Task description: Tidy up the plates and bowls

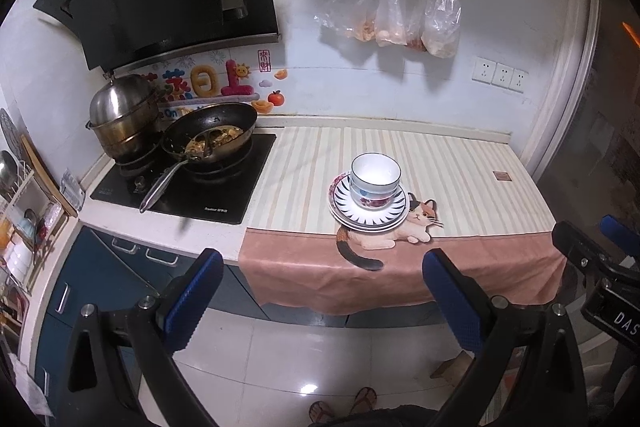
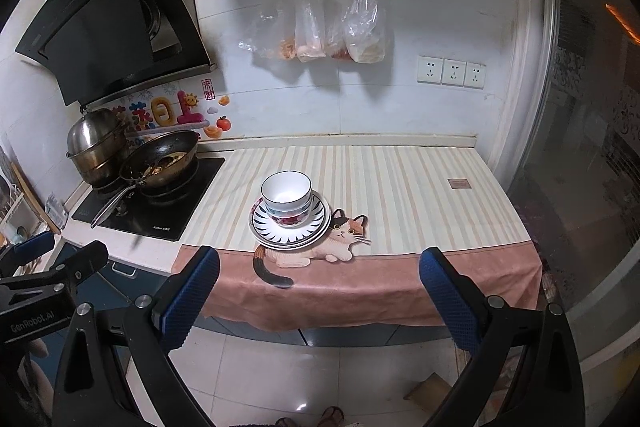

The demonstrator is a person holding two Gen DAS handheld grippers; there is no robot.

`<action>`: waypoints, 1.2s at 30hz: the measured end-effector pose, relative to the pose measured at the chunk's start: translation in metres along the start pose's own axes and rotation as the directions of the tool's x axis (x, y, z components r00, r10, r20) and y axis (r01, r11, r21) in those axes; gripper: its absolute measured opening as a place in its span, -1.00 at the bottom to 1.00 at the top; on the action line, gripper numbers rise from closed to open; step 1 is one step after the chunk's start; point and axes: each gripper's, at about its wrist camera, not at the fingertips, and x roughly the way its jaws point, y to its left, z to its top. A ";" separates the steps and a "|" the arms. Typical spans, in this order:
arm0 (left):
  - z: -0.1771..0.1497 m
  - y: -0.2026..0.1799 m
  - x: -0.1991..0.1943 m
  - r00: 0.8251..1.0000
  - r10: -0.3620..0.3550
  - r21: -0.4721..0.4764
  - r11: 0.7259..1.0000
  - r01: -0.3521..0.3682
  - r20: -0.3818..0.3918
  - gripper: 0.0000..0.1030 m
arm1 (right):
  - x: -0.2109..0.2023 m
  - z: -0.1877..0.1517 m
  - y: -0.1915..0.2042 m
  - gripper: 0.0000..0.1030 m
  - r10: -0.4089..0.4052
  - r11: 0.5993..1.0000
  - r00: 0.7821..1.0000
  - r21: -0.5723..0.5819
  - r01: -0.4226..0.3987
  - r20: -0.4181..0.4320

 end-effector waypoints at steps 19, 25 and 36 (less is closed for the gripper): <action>-0.006 -0.003 -0.003 1.000 -0.006 -0.016 1.000 0.005 -0.019 0.98 | -0.003 -0.006 -0.005 0.98 0.017 1.000 1.000 0.011 -0.017 -0.014; -0.007 -0.003 -0.003 1.000 -0.005 -0.018 1.000 0.005 -0.021 0.98 | -0.003 -0.006 -0.004 0.98 0.020 1.000 1.000 0.011 -0.020 -0.013; -0.007 -0.004 -0.003 1.000 -0.006 -0.021 1.000 0.005 -0.024 0.98 | -0.004 -0.006 -0.004 0.99 0.015 1.000 1.000 0.008 -0.015 -0.015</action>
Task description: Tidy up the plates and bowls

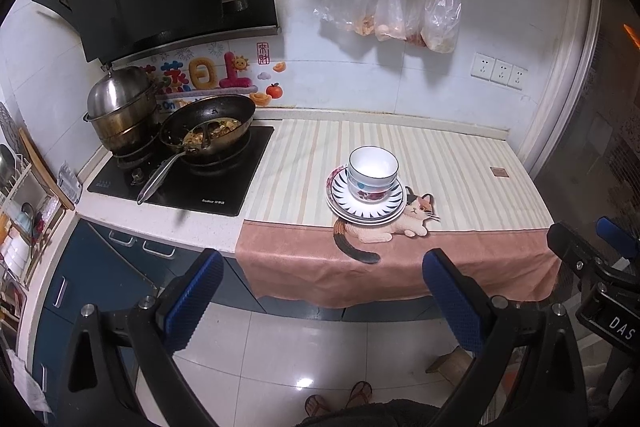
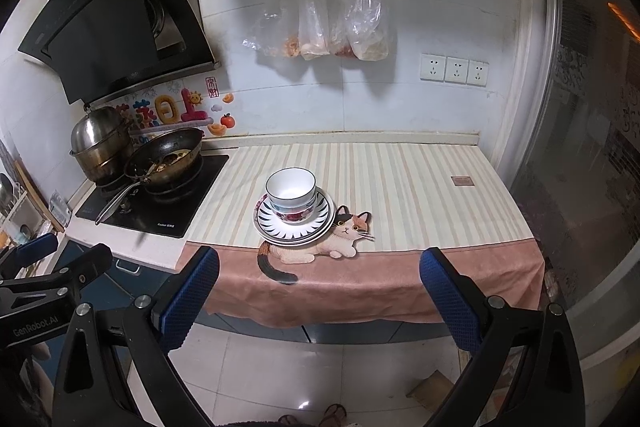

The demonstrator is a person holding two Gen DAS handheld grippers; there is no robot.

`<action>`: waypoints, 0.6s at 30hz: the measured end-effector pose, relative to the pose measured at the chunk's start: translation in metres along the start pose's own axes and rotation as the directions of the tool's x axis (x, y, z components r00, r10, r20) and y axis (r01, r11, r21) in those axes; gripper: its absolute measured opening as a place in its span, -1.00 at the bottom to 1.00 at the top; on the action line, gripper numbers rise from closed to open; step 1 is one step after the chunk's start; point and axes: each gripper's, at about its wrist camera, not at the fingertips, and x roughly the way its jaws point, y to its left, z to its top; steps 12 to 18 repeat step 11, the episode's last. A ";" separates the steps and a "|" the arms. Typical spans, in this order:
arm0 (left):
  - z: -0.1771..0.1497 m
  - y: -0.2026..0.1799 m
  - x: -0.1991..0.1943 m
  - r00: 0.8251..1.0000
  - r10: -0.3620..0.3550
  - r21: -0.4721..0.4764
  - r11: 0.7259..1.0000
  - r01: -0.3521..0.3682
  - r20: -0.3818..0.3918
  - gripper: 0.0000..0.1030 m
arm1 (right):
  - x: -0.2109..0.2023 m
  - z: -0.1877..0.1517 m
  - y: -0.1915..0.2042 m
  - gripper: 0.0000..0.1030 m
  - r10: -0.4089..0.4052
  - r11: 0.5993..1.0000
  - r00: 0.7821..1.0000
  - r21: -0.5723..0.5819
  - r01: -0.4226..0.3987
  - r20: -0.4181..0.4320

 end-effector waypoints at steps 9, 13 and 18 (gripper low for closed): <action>-0.003 -0.003 0.003 1.000 0.006 -0.008 1.000 -0.006 -0.005 0.98 | 0.002 0.002 0.001 0.99 -0.002 1.000 1.000 -0.004 0.002 0.000; -0.003 -0.005 0.004 1.000 0.005 -0.007 1.000 -0.005 -0.009 0.98 | 0.003 0.003 0.000 0.99 0.000 1.000 1.000 -0.007 0.000 -0.001; -0.003 -0.005 0.004 1.000 0.005 -0.007 1.000 -0.005 -0.009 0.98 | 0.003 0.003 0.000 0.99 0.000 1.000 1.000 -0.007 0.000 -0.001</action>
